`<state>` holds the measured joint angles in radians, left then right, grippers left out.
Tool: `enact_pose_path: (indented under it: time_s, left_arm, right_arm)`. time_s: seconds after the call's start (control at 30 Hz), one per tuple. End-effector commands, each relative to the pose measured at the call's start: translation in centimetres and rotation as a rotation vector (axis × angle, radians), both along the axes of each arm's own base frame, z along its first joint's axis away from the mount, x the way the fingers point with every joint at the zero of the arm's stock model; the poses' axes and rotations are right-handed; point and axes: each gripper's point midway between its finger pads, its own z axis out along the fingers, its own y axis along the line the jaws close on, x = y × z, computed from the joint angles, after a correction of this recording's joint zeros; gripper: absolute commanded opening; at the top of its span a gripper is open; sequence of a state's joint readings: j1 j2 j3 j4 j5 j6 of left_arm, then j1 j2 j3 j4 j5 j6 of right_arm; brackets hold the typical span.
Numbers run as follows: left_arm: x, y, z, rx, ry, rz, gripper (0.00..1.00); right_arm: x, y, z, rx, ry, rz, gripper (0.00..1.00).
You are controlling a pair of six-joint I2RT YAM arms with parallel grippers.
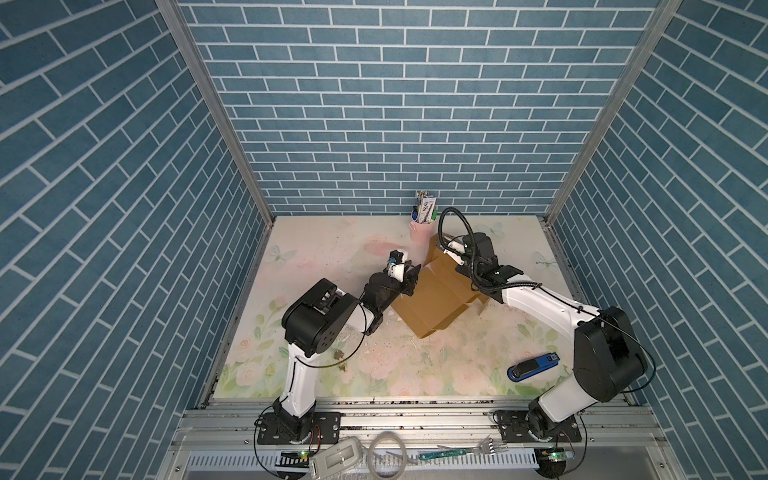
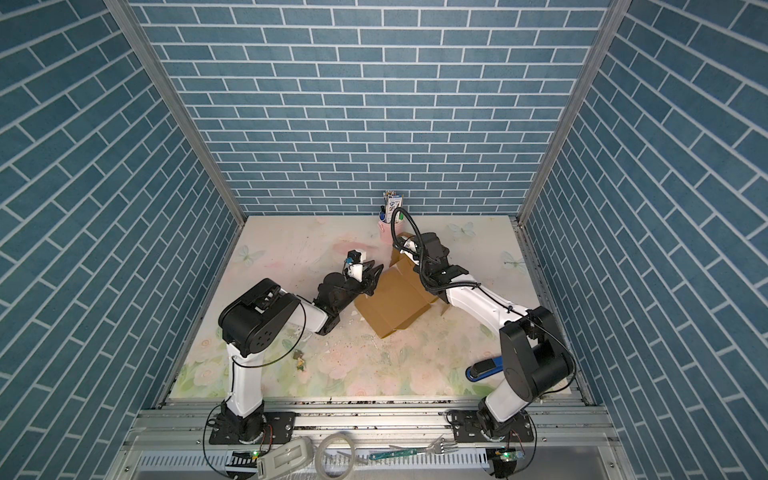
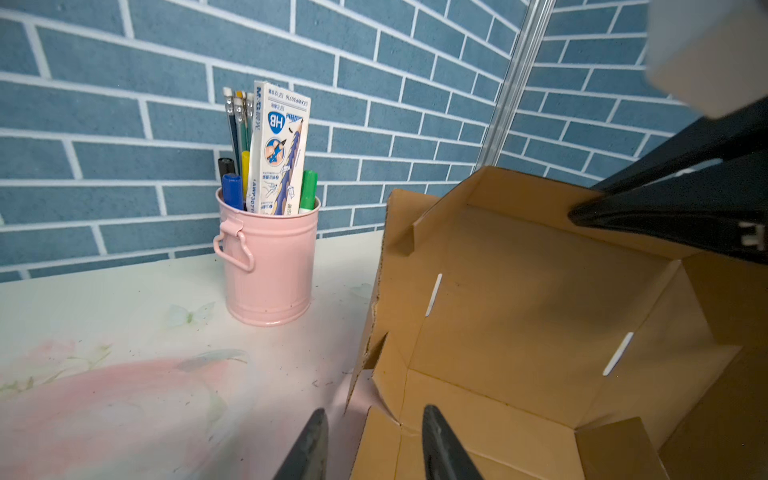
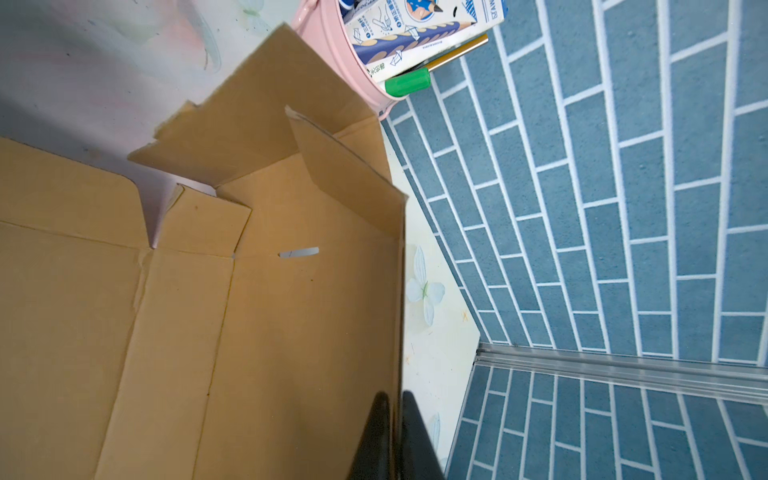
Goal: Fold the paper box
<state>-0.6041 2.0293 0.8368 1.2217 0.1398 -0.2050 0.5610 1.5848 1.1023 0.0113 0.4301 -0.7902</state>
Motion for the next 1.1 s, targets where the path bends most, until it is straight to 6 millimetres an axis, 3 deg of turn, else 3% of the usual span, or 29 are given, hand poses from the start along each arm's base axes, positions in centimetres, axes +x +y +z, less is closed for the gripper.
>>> enact_pose_path:
  time_s: [0.0,0.17,0.3,0.7,1.07]
  left_arm:
    - [-0.4,-1.3,1.9,0.009,0.022,-0.069,0.41]
    - [-0.3,-1.6,2.1,0.070,0.056,-0.095,0.42]
    - [0.1,-2.3,1.2,0.149,0.107,-0.127,0.42]
    - [3.6,-4.2,-0.7,0.282,0.221,-0.136,0.39]
    - [5.0,-2.8,0.6,0.274,0.193,-0.165,0.38]
  right_arm:
    - [-0.3,0.5,1.4,0.004,-0.034,0.041,0.10]
    - [-0.7,1.0,0.5,-0.017,-0.015,0.062,0.11]
    - [-1.0,1.3,0.3,-0.013,-0.014,0.077,0.11]
    - [-1.4,2.0,0.7,0.017,-0.026,0.101,0.11]
    - [-1.5,2.2,0.9,0.030,-0.026,0.116,0.11]
